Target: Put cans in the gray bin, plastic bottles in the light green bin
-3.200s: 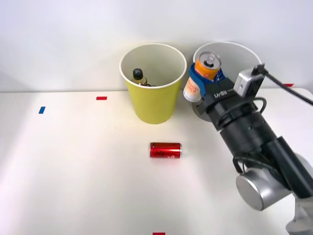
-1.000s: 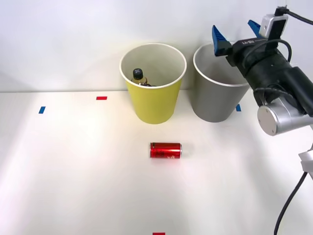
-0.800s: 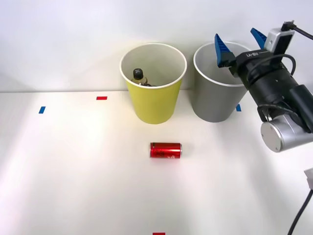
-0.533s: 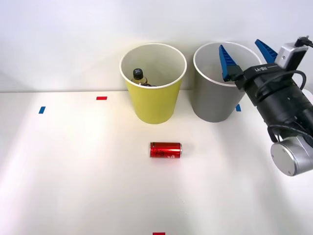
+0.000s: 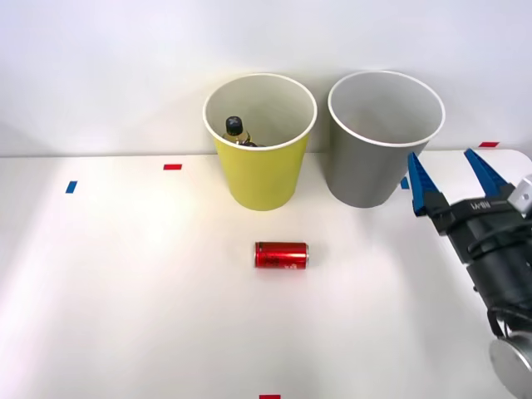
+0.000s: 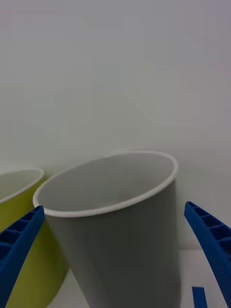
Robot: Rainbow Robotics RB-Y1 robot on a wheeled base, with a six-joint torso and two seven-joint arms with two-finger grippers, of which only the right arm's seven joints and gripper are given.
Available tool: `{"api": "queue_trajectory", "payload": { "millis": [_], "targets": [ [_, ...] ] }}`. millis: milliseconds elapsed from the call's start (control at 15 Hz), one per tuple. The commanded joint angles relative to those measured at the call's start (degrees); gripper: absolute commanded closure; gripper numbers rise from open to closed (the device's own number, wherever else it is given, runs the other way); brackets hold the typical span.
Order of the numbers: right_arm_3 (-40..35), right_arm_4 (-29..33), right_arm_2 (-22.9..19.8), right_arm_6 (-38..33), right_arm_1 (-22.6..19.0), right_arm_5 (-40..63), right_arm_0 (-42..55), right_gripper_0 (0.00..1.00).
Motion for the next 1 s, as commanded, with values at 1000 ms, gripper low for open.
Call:
{"api": "queue_trajectory", "payload": {
  "millis": [1000],
  "targets": [
    [0.02, 13.87, 1.28, 14.39, 15.97, 0.19, 23.46, 0.0]
  ]
}}
